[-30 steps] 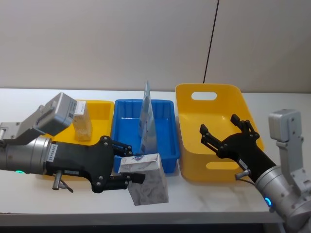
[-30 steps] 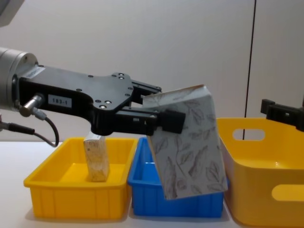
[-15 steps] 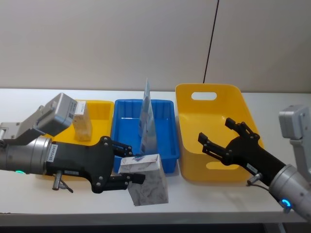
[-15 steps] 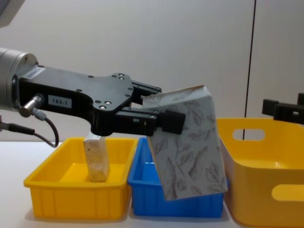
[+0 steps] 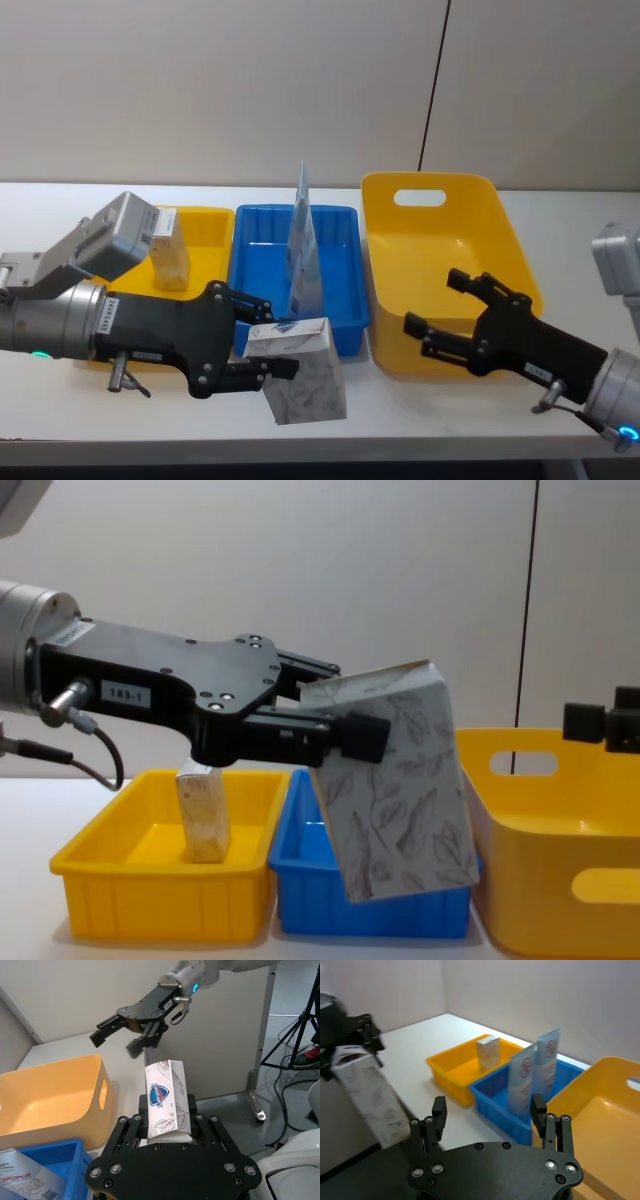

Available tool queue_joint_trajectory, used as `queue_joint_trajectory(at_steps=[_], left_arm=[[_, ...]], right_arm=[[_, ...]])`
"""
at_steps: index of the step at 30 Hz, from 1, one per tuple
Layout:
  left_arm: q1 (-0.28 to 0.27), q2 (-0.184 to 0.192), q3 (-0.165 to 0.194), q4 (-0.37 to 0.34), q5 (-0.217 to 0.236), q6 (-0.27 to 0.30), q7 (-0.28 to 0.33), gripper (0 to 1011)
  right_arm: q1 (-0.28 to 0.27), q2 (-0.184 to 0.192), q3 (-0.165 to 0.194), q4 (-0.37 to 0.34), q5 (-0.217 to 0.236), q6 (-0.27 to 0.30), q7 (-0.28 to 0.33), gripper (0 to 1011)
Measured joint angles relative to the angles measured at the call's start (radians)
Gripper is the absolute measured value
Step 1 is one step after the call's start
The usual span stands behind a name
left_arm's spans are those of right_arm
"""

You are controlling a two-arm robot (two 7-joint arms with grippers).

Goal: Bimanual collaborative sorting of washing and personal care products

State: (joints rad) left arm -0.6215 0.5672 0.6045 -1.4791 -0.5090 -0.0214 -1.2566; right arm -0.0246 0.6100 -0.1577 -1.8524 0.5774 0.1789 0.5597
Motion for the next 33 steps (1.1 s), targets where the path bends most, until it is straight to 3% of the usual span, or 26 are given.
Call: queue_joint_trajectory(at_steps=[8,18,24,33], left_arm=[[0.000,0.000,0.000,0.000,0.000,0.000,0.000,365],[0.000,0.000,0.000,0.000,0.000,0.000,0.000,365],[0.000,0.000,0.000,0.000,0.000,0.000,0.000,365],[0.000,0.000,0.000,0.000,0.000,0.000,0.000,365]], right_arm=[[0.001,0.048,-0.008,-0.012,0.051,0.011,0.105,1003],[0.031,0.082,-0.054,-0.012,0.100,0.008,0.245,1003],[0.063,0.083,-0.096,0.010,0.102,-0.017,0.316,1003],[0.106,0.072,-0.147,0.055,0.075,-0.069,0.371,1003]])
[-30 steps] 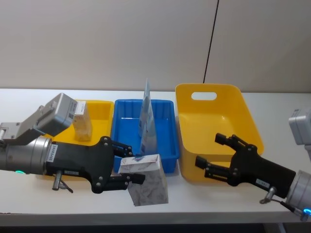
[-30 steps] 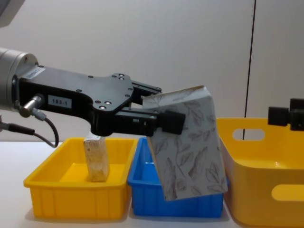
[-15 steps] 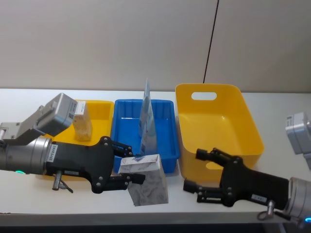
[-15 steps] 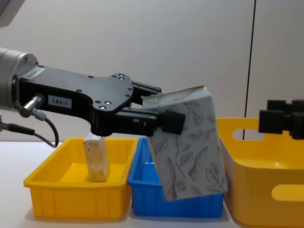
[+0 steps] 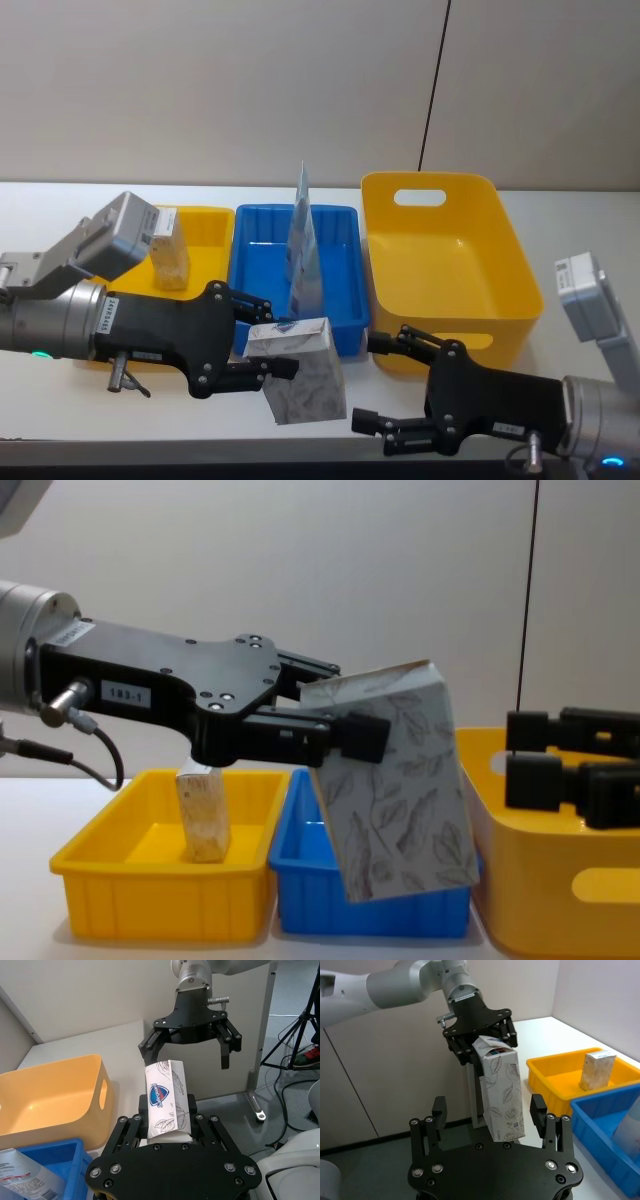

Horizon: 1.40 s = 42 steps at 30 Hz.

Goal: Bimanual collaborative sorting of washing and personal care products

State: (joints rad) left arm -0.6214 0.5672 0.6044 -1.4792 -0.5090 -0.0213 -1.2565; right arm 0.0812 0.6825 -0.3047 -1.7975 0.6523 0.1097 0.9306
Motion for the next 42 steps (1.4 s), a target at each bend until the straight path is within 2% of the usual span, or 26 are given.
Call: queue_joint_trajectory(at_steps=[10,20,34,42], left_arm=[[0.000,0.000,0.000,0.000,0.000,0.000,0.000,365],[0.000,0.000,0.000,0.000,0.000,0.000,0.000,365],[0.000,0.000,0.000,0.000,0.000,0.000,0.000,365],[0.000,0.000,0.000,0.000,0.000,0.000,0.000,365]], right_arm=[[0.051,-0.018,-0.048,0.062,-0.045,-0.068,0.037,1003],[0.098,-0.042,-0.088,0.111,-0.070,-0.103,0.057,1003],[0.158,-0.079,-0.130,0.170,-0.087,-0.123,0.065,1003],[0.179,-0.087,-0.149,0.190,-0.091,-0.118,0.063,1003]])
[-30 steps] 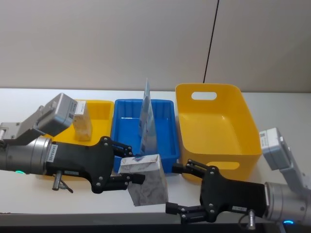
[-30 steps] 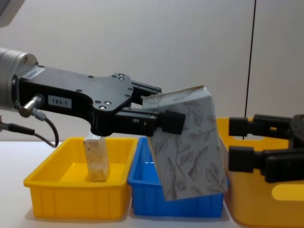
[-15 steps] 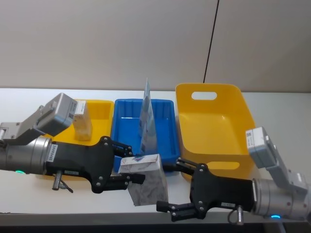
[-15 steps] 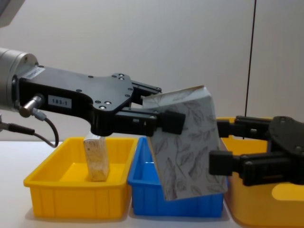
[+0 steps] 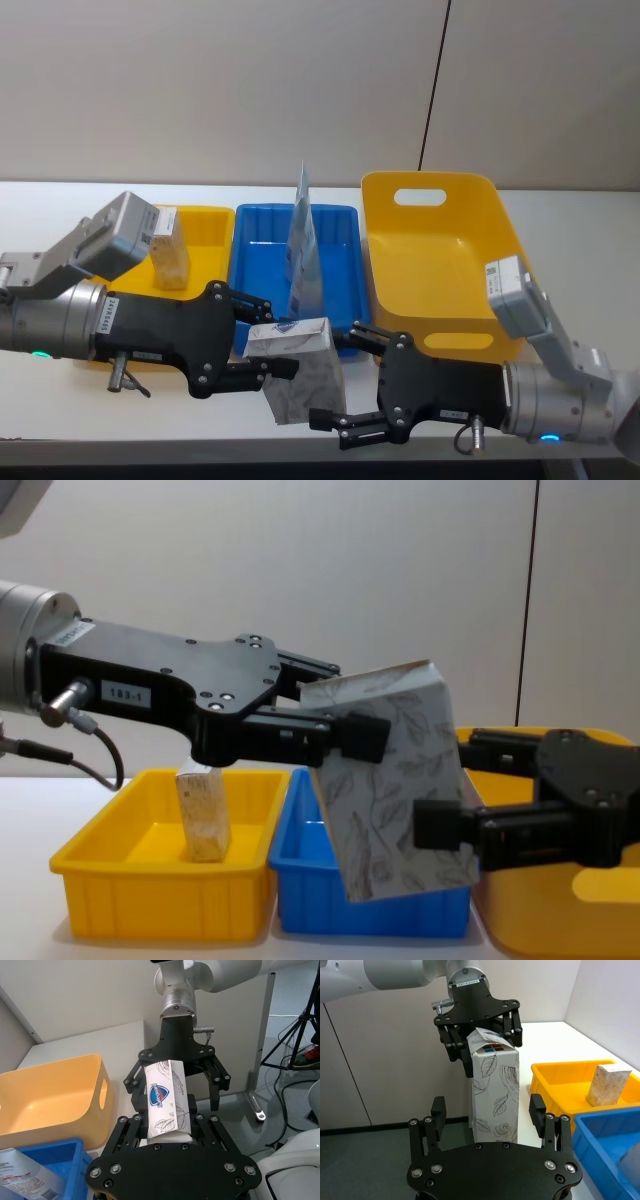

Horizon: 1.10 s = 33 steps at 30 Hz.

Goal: Bimanual collaborative sorting of washing and personal care products

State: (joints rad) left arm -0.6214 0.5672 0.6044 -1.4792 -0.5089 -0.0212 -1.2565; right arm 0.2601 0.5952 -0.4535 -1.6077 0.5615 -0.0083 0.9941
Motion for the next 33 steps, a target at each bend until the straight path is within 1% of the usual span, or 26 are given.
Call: queue_joint_trajectory(at_steps=[8,11,16,19,22,23,26,28,29,32,33], left_arm=[[0.000,0.000,0.000,0.000,0.000,0.000,0.000,365],[0.000,0.000,0.000,0.000,0.000,0.000,0.000,365],[0.000,0.000,0.000,0.000,0.000,0.000,0.000,365],[0.000,0.000,0.000,0.000,0.000,0.000,0.000,365],[0.000,0.000,0.000,0.000,0.000,0.000,0.000,365],[0.000,0.000,0.000,0.000,0.000,0.000,-0.001,365],[0.000,0.000,0.000,0.000,0.000,0.000,-0.001,365],[0.000,0.000,0.000,0.000,0.000,0.000,-0.002,365],[0.000,0.000,0.000,0.000,0.000,0.000,-0.002,365],[0.000,0.000,0.000,0.000,0.000,0.000,-0.002,368],[0.000,0.000,0.000,0.000,0.000,0.000,-0.002,381]], right_arm=[[0.014,0.000,-0.019,0.009,-0.001,0.018,0.001,1002],[0.018,0.001,-0.023,0.011,-0.002,0.022,0.001,946],[0.021,0.001,-0.029,0.014,-0.002,0.027,0.002,836],[0.024,0.001,-0.032,0.015,-0.002,0.030,0.003,702],[0.025,0.002,-0.034,0.016,-0.003,0.031,0.003,645],[0.026,0.002,-0.034,0.017,-0.003,0.032,0.003,585],[0.027,0.002,-0.036,0.017,-0.003,0.033,0.003,504],[0.027,0.002,-0.036,0.017,-0.003,0.034,0.002,426],[0.028,0.002,-0.036,0.017,-0.003,0.034,0.002,426],[0.028,0.002,-0.037,0.018,-0.003,0.034,0.002,325],[0.028,0.002,-0.037,0.018,-0.002,0.034,0.002,313]])
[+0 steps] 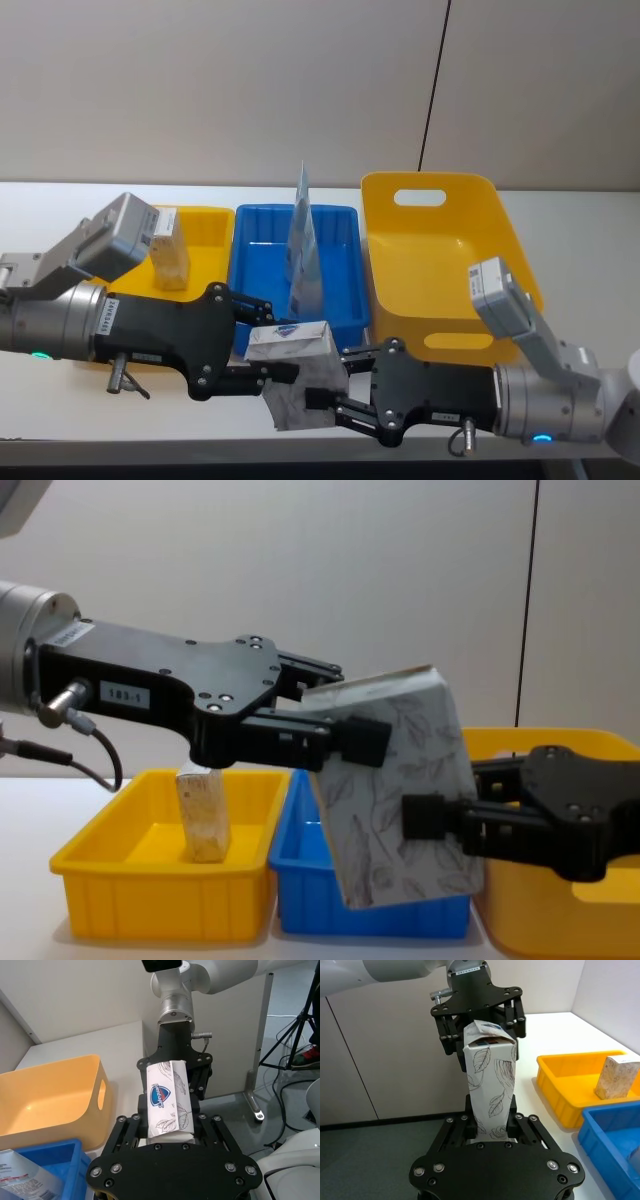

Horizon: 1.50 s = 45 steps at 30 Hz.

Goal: Bimanual collaborative sorting of washing and personal care products

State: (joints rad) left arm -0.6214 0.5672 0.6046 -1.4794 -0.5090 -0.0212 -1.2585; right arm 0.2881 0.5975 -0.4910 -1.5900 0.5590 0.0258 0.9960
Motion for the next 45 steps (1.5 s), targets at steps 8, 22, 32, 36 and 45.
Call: queue_joint_trajectory(at_steps=[8,22,32,36,45], left_arm=[[0.000,0.000,0.000,0.000,0.000,0.000,0.002,639],[0.000,0.000,0.000,0.000,0.000,0.000,0.002,1000],[0.000,0.000,0.000,0.000,0.000,0.000,0.002,1001],[0.000,0.000,0.000,0.000,0.000,0.000,0.002,1001],[0.000,0.000,0.000,0.000,0.000,0.000,0.002,1001]], right_arm=[[-0.001,-0.003,-0.003,-0.001,0.003,-0.004,-0.002,258],[-0.017,0.002,-0.003,-0.013,0.007,-0.021,-0.036,257],[-0.045,0.020,0.020,-0.030,0.012,-0.035,-0.082,251],[-0.068,0.035,0.043,-0.043,0.020,-0.044,-0.114,251],[-0.136,0.081,0.114,-0.070,0.051,-0.066,-0.187,252]])
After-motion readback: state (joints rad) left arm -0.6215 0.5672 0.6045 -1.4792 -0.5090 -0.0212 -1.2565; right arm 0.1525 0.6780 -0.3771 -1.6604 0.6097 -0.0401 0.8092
